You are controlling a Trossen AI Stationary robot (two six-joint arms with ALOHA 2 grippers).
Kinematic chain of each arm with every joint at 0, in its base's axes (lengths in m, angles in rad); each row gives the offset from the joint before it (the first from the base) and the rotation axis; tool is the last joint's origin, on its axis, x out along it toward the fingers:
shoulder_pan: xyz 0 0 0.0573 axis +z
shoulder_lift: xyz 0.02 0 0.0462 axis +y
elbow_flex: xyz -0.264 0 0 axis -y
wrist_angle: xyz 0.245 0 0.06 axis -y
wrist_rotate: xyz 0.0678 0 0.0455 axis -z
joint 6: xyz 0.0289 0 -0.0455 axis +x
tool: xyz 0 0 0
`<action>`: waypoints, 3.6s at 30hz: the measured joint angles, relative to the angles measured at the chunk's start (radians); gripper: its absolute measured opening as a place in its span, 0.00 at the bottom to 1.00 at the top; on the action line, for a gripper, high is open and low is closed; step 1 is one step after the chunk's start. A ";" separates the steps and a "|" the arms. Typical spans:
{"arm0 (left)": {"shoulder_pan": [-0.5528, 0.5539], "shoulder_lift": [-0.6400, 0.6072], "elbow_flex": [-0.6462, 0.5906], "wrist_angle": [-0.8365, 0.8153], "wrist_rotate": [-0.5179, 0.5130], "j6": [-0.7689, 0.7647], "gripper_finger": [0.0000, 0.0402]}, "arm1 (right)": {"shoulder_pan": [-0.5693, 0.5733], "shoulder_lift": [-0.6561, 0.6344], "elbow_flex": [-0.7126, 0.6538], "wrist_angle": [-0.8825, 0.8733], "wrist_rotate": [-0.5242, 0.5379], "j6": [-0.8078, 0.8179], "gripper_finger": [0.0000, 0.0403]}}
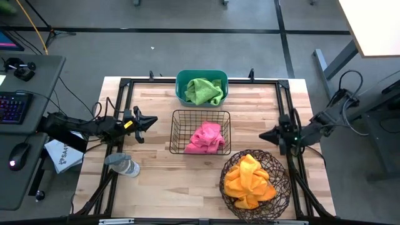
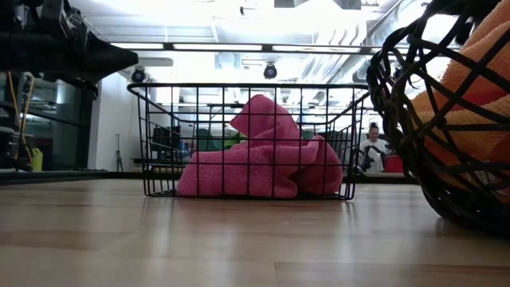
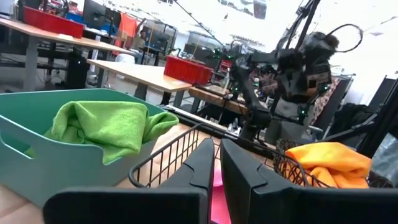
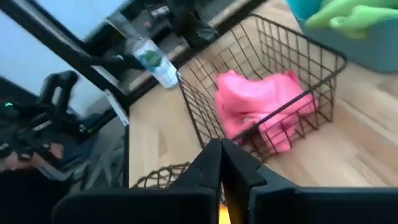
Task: Sort microfiber towel by color & place in baskets
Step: Return to Home Position
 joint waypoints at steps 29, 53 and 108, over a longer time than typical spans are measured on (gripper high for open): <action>0.000 0.022 0.000 -0.036 0.034 0.000 0.04 | -0.706 -0.477 -0.600 0.740 -0.732 -0.564 0.00; -0.001 0.022 0.000 -0.039 0.034 0.000 0.04 | -0.789 -0.467 -0.665 0.652 -0.759 -0.708 0.00; 0.060 -0.167 0.000 -0.263 0.414 0.057 0.04 | -0.777 -0.527 -0.665 0.646 -0.758 -0.708 0.00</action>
